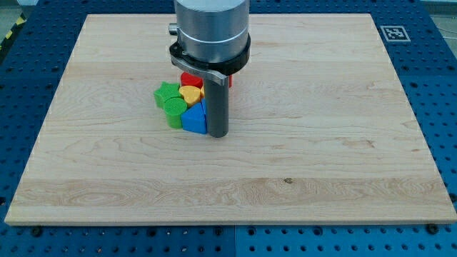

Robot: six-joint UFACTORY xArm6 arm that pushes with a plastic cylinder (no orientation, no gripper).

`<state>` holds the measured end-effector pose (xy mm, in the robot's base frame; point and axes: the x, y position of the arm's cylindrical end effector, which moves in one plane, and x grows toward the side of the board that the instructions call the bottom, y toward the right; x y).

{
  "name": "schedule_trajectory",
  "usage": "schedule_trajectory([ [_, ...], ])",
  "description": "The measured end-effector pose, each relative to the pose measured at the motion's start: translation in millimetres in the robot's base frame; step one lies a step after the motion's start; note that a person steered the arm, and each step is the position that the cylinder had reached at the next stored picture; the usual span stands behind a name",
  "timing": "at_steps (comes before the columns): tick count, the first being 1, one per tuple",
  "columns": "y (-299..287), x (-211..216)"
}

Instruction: Adjust the red star to the right of the red circle

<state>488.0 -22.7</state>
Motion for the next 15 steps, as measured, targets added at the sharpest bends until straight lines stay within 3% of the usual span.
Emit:
schedule_trajectory([
  [2, 45.6, 6.5],
  [3, 93.6, -13.4],
  [4, 108.1, -72.1],
  [5, 74.0, -120.6],
  [6, 41.8, -138.8],
  [8, 2.1, -145.3],
  [12, 20.0, -138.7],
  [15, -2.3, -136.6],
])
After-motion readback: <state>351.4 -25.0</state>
